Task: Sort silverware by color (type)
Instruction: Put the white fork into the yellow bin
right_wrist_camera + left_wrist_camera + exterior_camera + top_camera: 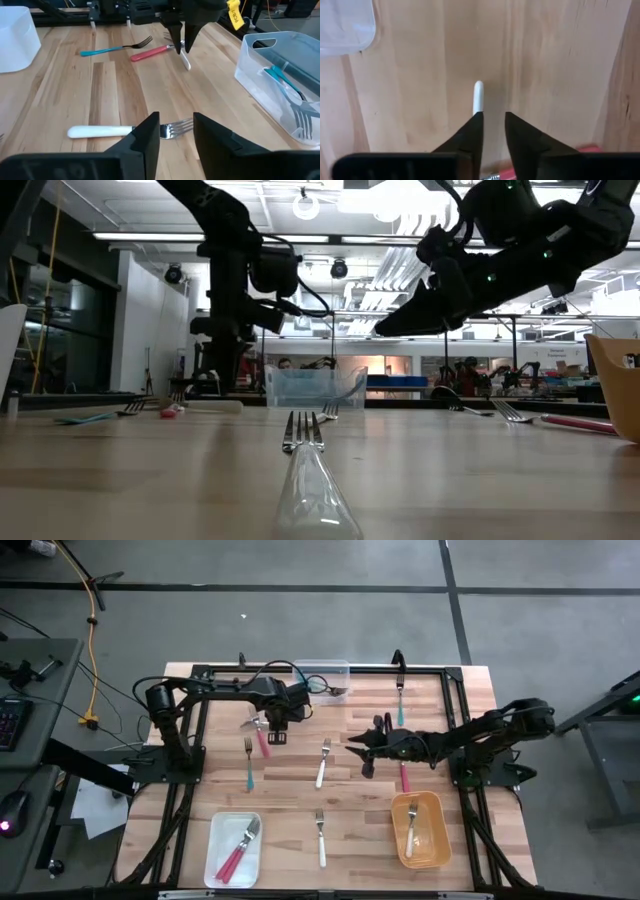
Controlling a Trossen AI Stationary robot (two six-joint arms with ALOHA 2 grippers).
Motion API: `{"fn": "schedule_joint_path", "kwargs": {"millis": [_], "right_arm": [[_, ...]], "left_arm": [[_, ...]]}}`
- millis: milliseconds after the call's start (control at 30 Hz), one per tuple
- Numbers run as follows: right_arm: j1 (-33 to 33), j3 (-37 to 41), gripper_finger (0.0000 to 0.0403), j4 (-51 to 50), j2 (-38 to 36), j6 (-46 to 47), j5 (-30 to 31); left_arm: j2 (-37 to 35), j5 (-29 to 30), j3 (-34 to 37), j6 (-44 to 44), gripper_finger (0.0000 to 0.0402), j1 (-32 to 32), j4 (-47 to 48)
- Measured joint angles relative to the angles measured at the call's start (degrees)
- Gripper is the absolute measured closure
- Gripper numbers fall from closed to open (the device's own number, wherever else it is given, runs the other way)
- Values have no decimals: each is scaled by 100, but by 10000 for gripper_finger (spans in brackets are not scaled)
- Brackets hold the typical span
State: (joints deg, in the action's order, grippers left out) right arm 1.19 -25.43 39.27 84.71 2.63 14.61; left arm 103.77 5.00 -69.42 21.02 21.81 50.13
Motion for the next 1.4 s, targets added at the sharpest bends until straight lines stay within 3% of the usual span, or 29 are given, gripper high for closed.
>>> {"fn": "schedule_joint_path", "kwargs": {"millis": [167, 367, 600, 833, 1133, 1400], "right_arm": [[0, 0, 289, 67, 0, -4, -11], [0, 0, 289, 87, 0, -16, -21], [0, -2, 289, 131, 0, -78, -24], [0, -2, 289, 141, 0, -138, -26], [0, -4, 289, 135, 0, -150, -50], [-1, -7, 289, 340, 0, 16, -335]], "left_arm": [[0, -9, 65, -58, 281, 147, -11], [0, -17, 549, -94, 273, 350, -391], [-4, -24, 915, 57, 291, 412, -849], [-37, -213, 1029, 275, 380, 411, -895], [-186, -135, 826, 296, 380, 324, -660], [-1311, -326, 585, -278, 380, 321, -912]]}}
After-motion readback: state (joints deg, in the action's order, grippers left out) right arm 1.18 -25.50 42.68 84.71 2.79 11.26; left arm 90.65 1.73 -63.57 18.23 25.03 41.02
